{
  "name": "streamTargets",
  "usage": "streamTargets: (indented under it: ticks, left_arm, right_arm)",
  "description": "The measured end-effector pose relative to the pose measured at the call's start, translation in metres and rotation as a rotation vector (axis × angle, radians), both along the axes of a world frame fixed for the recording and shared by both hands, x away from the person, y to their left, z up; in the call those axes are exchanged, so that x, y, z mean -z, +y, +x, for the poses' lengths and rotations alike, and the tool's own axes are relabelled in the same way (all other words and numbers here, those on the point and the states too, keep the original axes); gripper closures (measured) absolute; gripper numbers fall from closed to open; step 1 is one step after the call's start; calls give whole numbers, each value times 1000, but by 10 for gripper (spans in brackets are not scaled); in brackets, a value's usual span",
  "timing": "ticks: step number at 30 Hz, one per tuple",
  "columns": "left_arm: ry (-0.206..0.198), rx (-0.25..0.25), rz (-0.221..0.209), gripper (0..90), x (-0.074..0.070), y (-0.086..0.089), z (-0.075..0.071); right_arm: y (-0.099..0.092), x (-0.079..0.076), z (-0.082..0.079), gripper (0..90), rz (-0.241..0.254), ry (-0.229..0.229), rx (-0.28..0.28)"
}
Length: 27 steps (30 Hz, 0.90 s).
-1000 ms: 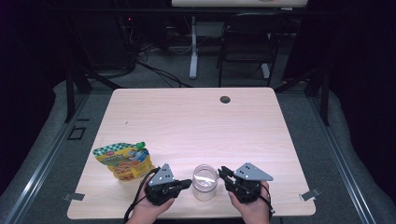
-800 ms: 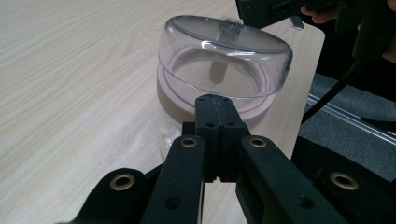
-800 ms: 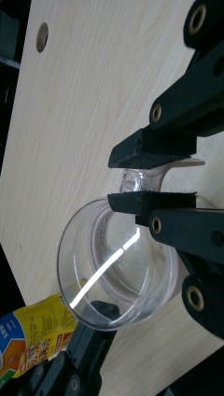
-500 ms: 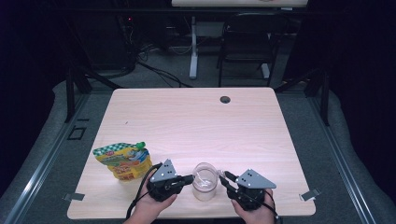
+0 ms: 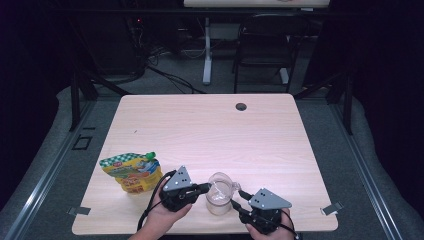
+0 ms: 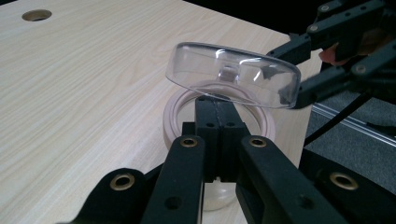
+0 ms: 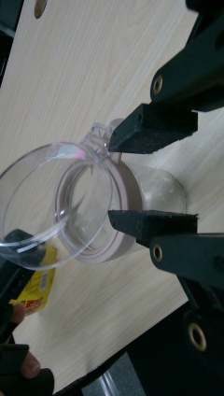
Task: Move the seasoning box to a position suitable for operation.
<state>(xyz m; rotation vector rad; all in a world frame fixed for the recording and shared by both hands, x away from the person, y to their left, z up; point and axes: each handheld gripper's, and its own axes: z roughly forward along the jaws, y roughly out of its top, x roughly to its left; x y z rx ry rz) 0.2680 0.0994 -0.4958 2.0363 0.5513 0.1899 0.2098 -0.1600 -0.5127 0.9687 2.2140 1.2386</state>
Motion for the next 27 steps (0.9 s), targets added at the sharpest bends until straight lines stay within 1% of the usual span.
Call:
streamTargets:
  ticks: [2,5,7,8,9,13,16,21,24,25,27]
  left_arm:
    - [0,1,1,900,0,0,0]
    - [0,1,3,900,0,0,0]
    - [4,-1,10,900,1,1,0]
    - [4,-2,2,900,2,0,0]
    - [9,-1,4,900,3,0,0]
    - [22,1,17,900,9,0,0]
    - [26,1,27,900,11,-1,0]
    - [21,0,38,900,14,0,-1]
    - [28,0,23,900,15,1,-1]
    - [29,0,21,900,15,1,-1]
    - [29,0,20,900,15,1,-1]
  right_arm:
    - [5,2,-1,555,-25,-13,3]
    - [11,4,-2,517,-49,-40,19]
    - [13,5,-2,515,-44,-50,24]
    - [14,5,-2,514,-44,-59,31]
    - [15,5,-1,513,-44,-66,36]
    - [14,4,0,513,-34,-62,35]
    - [14,4,-1,512,-36,-66,34]
    - [15,4,-1,512,-34,-76,29]
    - [15,4,-1,512,-33,-81,27]
    - [15,4,-1,511,-38,-83,29]
    - [15,4,-1,510,-33,-88,29]
